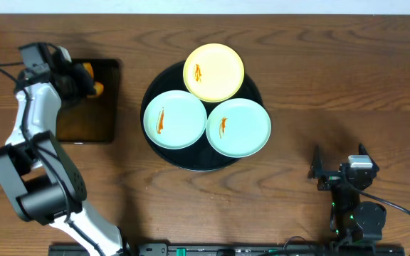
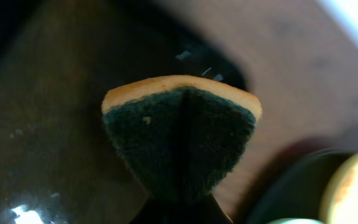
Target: Clean dirty plates on tray and stack at the side
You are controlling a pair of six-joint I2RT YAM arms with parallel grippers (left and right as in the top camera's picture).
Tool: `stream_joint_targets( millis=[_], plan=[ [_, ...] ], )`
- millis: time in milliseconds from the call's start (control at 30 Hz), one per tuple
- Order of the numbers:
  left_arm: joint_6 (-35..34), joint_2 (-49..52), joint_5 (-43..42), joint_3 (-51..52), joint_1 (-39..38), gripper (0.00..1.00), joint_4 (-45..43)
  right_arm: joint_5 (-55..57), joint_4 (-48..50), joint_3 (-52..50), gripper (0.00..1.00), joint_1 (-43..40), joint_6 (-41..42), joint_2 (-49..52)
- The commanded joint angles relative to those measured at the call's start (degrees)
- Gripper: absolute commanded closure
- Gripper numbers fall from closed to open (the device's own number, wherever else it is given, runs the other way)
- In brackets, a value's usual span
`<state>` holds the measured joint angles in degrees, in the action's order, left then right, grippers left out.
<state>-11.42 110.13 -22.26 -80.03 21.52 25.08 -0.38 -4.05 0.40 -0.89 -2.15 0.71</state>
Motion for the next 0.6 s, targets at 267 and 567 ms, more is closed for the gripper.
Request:
stream_joint_targets(
  millis=[267, 567],
  plan=[
    [4.6, -19.8, 2.4, -2.2, 1.7, 0.92, -4.5, 0.1, -0.3, -0.1, 0.01, -0.6, -0.5, -0.2],
    [6.8, -2.1, 8.8, 1.0, 1.7, 0.93, -4.6, 0.1, -0.3, -0.1, 0.01, -0.6, -0.5, -0.2]
  ],
)
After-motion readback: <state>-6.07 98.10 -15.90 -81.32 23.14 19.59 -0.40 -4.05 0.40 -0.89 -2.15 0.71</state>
